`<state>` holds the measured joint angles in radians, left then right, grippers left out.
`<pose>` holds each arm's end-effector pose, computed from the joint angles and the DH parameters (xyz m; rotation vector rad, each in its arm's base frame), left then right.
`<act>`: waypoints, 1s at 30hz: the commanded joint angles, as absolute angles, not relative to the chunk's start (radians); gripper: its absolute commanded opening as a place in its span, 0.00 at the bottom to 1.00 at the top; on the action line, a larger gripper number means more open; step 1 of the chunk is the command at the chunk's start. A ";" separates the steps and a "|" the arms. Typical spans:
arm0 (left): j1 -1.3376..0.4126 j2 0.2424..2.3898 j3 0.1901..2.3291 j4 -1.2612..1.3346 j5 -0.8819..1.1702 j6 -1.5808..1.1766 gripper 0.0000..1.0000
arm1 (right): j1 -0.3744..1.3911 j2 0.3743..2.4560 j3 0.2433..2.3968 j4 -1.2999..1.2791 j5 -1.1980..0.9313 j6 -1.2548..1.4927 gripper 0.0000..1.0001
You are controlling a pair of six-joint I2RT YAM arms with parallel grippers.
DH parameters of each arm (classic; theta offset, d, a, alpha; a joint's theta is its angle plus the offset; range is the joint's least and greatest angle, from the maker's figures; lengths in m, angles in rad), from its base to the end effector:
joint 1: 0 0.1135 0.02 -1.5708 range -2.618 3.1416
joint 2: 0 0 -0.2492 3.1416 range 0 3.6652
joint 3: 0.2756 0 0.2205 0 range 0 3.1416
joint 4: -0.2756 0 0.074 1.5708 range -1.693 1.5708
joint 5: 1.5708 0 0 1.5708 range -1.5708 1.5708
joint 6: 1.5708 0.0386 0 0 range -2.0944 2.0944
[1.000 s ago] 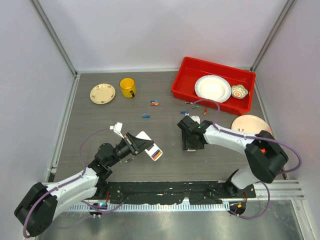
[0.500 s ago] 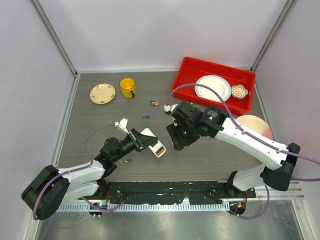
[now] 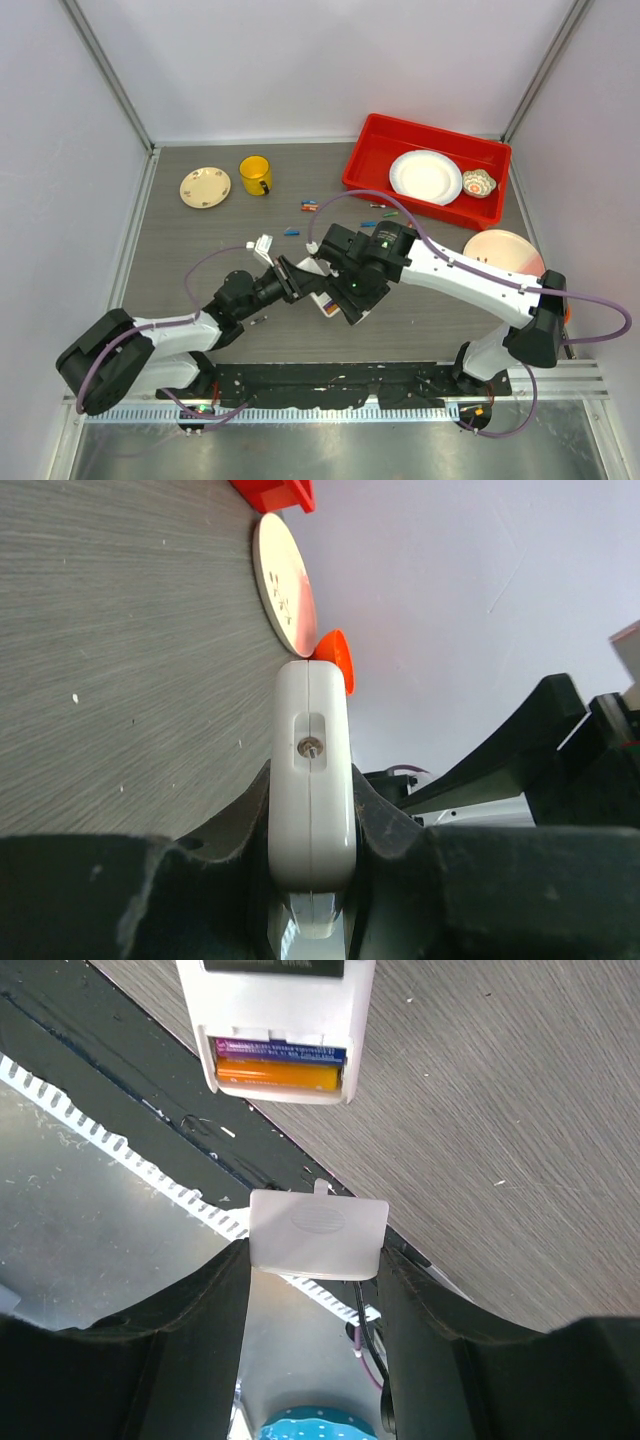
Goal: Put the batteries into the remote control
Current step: Pick up the battery cover at the center of the board, then place the battery cover on the remote control.
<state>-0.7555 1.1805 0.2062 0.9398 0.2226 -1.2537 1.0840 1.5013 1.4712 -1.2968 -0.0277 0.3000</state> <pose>0.1438 -0.1472 0.1983 -0.2688 1.8864 -1.6582 0.1131 0.2160 0.3064 -1.1354 2.7335 0.2630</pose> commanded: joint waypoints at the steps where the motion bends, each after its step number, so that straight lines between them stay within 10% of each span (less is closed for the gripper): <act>1: -0.795 1.207 0.242 1.026 0.175 -1.259 0.00 | 1.089 1.505 1.516 -1.299 -0.015 0.281 0.01; 30: -0.827 1.221 0.250 1.075 0.170 -1.267 0.00 | 1.091 1.595 1.537 -1.190 -0.066 0.299 0.01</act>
<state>-0.8192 1.2274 0.2134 0.9924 0.1833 -1.2644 1.0855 1.5906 1.5101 -1.2106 -0.0547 0.2985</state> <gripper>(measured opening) 0.255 0.556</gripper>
